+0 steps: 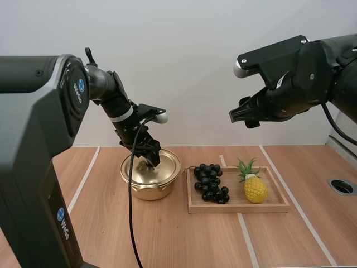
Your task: Open the pot, put the pineapple inside, and close it
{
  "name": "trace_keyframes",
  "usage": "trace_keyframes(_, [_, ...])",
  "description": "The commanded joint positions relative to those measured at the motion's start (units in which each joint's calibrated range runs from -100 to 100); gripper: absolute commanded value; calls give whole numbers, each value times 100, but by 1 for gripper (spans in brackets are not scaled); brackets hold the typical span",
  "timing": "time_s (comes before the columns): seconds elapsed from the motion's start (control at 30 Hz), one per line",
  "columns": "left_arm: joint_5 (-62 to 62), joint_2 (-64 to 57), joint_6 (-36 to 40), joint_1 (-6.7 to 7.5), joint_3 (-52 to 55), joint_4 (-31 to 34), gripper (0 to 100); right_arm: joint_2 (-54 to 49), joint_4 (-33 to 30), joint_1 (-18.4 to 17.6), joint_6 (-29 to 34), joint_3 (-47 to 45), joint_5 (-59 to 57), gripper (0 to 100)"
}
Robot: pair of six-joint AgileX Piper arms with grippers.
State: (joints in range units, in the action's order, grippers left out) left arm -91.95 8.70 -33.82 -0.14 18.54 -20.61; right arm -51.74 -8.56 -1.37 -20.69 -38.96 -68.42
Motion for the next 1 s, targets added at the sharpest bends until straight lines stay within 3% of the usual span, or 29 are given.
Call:
trace_keyframes(0.0, [42,-27,-39,18,-52,-43,100,-27,-29,19,-52,66,-18,100])
trace_keyframes(0.97, [-58,-27,-172,18,-52,-217,100,-27,-29,19,-52,66,-80,100])
